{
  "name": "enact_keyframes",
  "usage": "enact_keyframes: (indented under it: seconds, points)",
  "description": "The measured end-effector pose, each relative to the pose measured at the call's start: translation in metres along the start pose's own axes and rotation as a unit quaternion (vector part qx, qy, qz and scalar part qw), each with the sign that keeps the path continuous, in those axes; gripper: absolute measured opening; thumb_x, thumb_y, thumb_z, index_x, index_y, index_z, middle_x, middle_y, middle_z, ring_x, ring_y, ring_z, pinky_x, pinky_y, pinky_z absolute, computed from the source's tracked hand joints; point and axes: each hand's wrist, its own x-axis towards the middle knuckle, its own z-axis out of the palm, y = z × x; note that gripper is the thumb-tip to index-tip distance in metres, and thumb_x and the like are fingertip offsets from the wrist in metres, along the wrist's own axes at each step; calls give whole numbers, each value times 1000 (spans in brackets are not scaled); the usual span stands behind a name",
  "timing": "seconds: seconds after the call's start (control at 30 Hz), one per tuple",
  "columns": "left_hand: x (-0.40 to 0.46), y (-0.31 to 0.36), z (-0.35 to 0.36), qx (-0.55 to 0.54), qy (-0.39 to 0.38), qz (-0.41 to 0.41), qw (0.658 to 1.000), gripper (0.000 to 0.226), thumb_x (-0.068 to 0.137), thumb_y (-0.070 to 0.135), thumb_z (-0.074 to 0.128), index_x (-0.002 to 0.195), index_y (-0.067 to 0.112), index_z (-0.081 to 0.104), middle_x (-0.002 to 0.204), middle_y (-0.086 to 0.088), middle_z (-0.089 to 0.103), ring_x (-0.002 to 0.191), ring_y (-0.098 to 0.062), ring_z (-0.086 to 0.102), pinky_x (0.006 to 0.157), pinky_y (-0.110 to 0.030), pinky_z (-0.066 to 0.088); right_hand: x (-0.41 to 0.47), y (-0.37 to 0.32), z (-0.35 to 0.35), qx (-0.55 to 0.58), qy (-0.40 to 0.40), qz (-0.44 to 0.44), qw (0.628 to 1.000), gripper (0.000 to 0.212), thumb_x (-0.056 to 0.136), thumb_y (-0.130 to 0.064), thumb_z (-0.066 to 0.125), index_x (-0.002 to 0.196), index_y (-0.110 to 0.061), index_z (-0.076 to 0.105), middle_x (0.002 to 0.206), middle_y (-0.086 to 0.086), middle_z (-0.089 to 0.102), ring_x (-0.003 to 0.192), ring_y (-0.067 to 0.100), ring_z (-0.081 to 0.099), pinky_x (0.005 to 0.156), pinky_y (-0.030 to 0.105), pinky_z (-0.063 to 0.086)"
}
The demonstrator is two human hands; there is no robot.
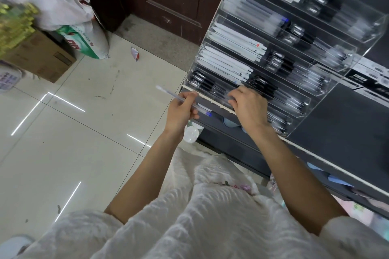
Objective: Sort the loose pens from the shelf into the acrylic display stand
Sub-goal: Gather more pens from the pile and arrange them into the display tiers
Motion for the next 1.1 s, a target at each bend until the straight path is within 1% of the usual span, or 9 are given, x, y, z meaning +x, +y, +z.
enact_keyframes:
  seconds: [0.17,0.4,0.53,0.63,0.7,0.8,0.9,1.03,1.1]
  points:
    - [0,1,3,6,-21,3,1000,14,94,19,56,86,7,59,47,10,49,44,-6,47,51,-17,47,8,-6,5,29,3,6,1000,12,87,-21,65,93,-13,70,92,6,67,79,24,65,53,25,34]
    - [4,0,3,21,-39,0,999,19,94,19,54,96,2,61,47,12,50,46,-5,48,53,-18,48,18,-12,7,50,-6,18,999,13,90,-25,62,90,-16,71,90,1,68,77,21,65,54,24,35]
    - [6,2,2,19,-43,-6,999,14,93,18,56,90,6,61,50,10,50,47,-5,47,52,-18,48,23,-19,7,56,-26,8,998,15,94,-16,54,97,-16,69,100,2,65,84,26,64,59,28,42]
    - [9,2,-1,14,-40,-12,999,14,94,17,56,92,4,62,52,7,50,47,-5,47,52,-18,49,19,-19,10,54,-32,-7,998,29,90,-1,53,107,-17,70,106,2,66,88,27,65,63,31,50]
    - [11,2,-2,9,-39,-14,999,15,94,16,55,95,3,63,57,3,49,49,-6,47,52,-18,49,16,-20,11,67,-36,-15,997,35,86,6,54,111,-14,69,107,4,66,91,28,64,65,32,49]
    - [13,2,-2,7,-44,-15,999,17,94,15,53,97,2,63,60,1,48,48,-5,47,51,-17,48,15,-20,11,88,-30,-20,995,37,84,8,55,113,-10,68,107,7,65,94,28,62,65,32,47]
    - [14,3,1,4,-52,-15,999,14,95,14,53,93,4,62,62,1,49,49,-5,47,50,-17,46,17,-26,10,99,-35,-18,994,36,88,3,51,120,-10,63,112,6,62,102,25,58,72,33,48]
    - [19,8,8,9,-76,-8,997,14,95,15,53,89,6,62,63,-3,53,55,-8,54,57,-19,50,15,-37,-2,200,-22,8,979,30,96,-10,47,123,-12,60,113,3,59,103,17,54,78,24,42]
    - [22,16,15,23,-88,14,996,15,96,15,52,89,7,61,63,-4,56,55,-8,56,59,-19,49,9,-40,-18,334,-3,69,940,24,97,-14,47,114,-13,64,103,-2,62,91,12,58,77,23,46]
